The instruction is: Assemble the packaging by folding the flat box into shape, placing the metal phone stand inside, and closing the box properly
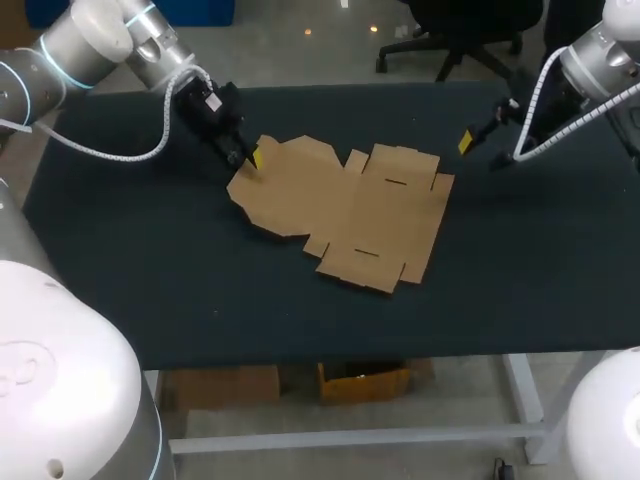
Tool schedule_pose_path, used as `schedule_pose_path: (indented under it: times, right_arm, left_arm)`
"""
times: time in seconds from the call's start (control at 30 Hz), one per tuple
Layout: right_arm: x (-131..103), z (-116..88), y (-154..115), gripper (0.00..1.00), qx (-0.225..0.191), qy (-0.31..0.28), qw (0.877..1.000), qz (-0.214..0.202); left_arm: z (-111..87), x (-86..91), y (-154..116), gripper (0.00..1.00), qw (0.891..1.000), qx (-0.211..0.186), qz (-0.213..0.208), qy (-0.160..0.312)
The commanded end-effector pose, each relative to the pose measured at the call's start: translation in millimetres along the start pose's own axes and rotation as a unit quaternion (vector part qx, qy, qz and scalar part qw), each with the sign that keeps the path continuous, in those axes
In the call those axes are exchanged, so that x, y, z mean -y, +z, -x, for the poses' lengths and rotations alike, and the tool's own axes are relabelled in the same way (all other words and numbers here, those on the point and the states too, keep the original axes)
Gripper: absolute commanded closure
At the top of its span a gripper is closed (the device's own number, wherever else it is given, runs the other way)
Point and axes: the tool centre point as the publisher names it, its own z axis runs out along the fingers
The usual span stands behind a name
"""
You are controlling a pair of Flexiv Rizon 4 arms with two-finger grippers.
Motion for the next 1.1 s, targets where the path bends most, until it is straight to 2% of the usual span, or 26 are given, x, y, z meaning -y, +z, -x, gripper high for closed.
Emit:
schedule_pose_path:
  times: [0.03, 0.23, 0.33, 0.6, 0.8, 1.1]
  right_arm:
    - [0, 1, -2, 0.00, -0.004, -0.002, 1.000, -0.001]
    - [1, 1, -1, 0.00, -0.006, -0.002, 1.000, -0.002]
    - [0, 1, -1, 0.00, -0.007, -0.003, 1.000, -0.002]
    - [-2, 2, -1, 0.00, 0.000, -0.007, 1.000, -0.006]
    - [-8, 6, -5, 0.00, 0.010, -0.042, 0.999, -0.011]
    - [-29, 14, -3, 0.00, 0.003, -0.111, 0.994, -0.021]
  left_arm:
    - [-1.6, -15.1, -7, 0.00, 0.999, 0.015, -0.035, -0.011]
    - [5.5, -29.0, -20, 0.00, 0.995, 0.034, -0.084, -0.039]
    - [6.3, -36.2, -24, 0.00, 0.993, 0.029, -0.102, -0.046]
    - [-3.5, -58.3, -30, 0.00, 0.985, 0.029, -0.154, -0.075]
    - [-15.8, -71.9, -32, 0.00, 0.984, 0.026, -0.160, -0.080]
    - [-35.0, -88.2, -33, 0.00, 0.982, 0.032, -0.167, -0.086]
